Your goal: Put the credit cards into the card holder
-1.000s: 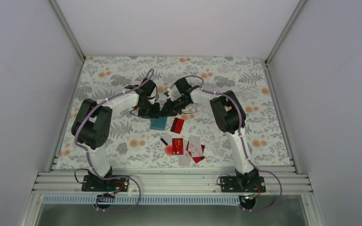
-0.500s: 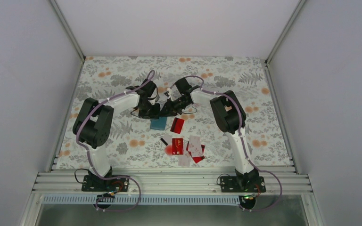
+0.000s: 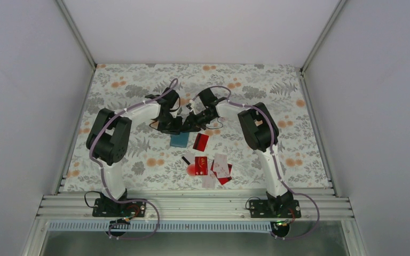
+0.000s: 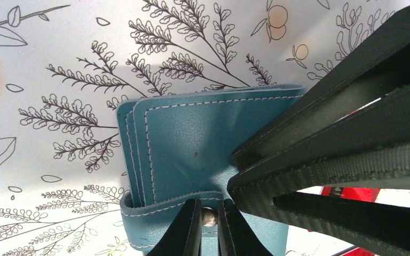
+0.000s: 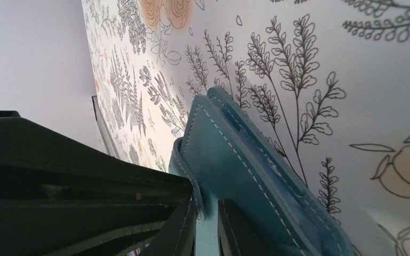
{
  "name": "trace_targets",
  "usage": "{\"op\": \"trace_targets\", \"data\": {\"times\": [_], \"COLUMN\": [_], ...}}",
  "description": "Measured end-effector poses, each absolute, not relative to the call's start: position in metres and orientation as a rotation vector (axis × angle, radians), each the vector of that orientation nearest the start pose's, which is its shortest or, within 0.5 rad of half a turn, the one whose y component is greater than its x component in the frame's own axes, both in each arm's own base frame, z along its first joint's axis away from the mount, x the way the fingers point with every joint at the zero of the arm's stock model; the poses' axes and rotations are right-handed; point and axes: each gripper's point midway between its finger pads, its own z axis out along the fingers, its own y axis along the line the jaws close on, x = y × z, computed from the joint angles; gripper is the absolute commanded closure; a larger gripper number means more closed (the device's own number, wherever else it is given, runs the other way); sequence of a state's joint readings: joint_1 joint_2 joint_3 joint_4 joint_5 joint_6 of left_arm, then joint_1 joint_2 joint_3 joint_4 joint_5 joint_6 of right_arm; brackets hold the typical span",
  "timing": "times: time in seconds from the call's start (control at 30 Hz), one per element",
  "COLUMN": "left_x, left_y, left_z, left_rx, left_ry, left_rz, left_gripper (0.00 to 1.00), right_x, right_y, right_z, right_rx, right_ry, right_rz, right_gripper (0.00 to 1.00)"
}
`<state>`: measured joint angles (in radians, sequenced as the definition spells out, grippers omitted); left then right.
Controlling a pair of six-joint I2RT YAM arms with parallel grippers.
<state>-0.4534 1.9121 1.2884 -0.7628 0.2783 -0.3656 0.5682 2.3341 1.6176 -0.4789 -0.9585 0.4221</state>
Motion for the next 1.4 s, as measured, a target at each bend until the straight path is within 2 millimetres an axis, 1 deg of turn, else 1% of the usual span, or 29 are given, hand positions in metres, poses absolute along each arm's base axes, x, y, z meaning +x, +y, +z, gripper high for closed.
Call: {"op": "trace_targets", "data": {"times": [0.27, 0.53, 0.57, 0.63, 0.7, 0.77, 0.87, 0.9, 0.97, 1.03, 1.1, 1.13, 1.2, 1.23, 1.27, 1.3, 1.33, 1.4], "left_x": [0.328, 0.328, 0.328, 0.329, 0.329, 0.331, 0.334, 0.335, 0.34, 0.349, 0.357, 0.36, 0.368, 0.372, 0.376, 0.377, 0.379, 0.38], "left_y": [-0.214, -0.215, -0.215, -0.214, -0.212, -0.209, -0.206, -0.207, -0.212, -0.221, -0.227, -0.229, -0.231, -0.231, -0.229, -0.228, -0.224, -0.215], "left_z": [0.033, 0.033, 0.032, 0.033, 0.032, 0.033, 0.037, 0.038, 0.046, 0.062, 0.086, 0.098, 0.133, 0.151, 0.173, 0.184, 0.203, 0.231], "left_rx": [0.227, 0.242, 0.243, 0.242, 0.238, 0.233, 0.232, 0.233, 0.238, 0.255, 0.264, 0.273, 0.266, 0.266, 0.263, 0.269, 0.26, 0.24], "left_ry": [3.056, 3.066, 3.065, 3.061, 3.062, 3.059, 3.054, 3.05, 3.029, 2.979, 2.913, 2.881, 2.789, 2.739, 2.674, 2.643, 2.585, 2.493], "left_rz": [-0.415, -0.37, -0.368, -0.361, -0.339, -0.313, -0.282, -0.28, -0.293, -0.317, -0.34, -0.349, -0.374, -0.382, -0.393, -0.393, -0.393, -0.384], "left_gripper": [0.97, 0.96, 0.93, 0.82, 0.75, 0.7, 0.67, 0.65, 0.59, 0.52, 0.41, 0.34, 0.26, 0.22, 0.2, 0.2, 0.19, 0.17], "right_x": [0.337, 0.338, 0.338, 0.337, 0.338, 0.339, 0.344, 0.347, 0.358, 0.371, 0.383, 0.387, 0.395, 0.399, 0.403, 0.405, 0.409, 0.411], "right_y": [0.382, 0.382, 0.382, 0.382, 0.381, 0.38, 0.378, 0.376, 0.374, 0.37, 0.366, 0.364, 0.357, 0.353, 0.349, 0.345, 0.339, 0.326], "right_z": [0.028, 0.028, 0.028, 0.028, 0.029, 0.03, 0.034, 0.035, 0.04, 0.045, 0.054, 0.062, 0.084, 0.1, 0.123, 0.136, 0.159, 0.204], "right_rx": [-0.491, -0.491, -0.491, -0.492, -0.493, -0.489, -0.492, -0.49, -0.491, -0.489, -0.492, -0.494, -0.5, -0.505, -0.514, -0.512, -0.516, -0.516], "right_ry": [2.839, 2.839, 2.839, 2.84, 2.842, 2.849, 2.86, 2.864, 2.857, 2.845, 2.824, 2.81, 2.769, 2.736, 2.685, 2.655, 2.599, 2.478], "right_rz": [1.569, 1.568, 1.568, 1.566, 1.555, 1.532, 1.463, 1.431, 1.339, 1.252, 1.177, 1.144, 1.084, 1.055, 1.018, 0.997, 0.955, 0.88], "right_gripper": [0.87, 0.87, 0.87, 0.87, 0.85, 0.81, 0.76, 0.75, 0.73, 0.71, 0.66, 0.63, 0.58, 0.55, 0.53, 0.52, 0.51, 0.49]}}
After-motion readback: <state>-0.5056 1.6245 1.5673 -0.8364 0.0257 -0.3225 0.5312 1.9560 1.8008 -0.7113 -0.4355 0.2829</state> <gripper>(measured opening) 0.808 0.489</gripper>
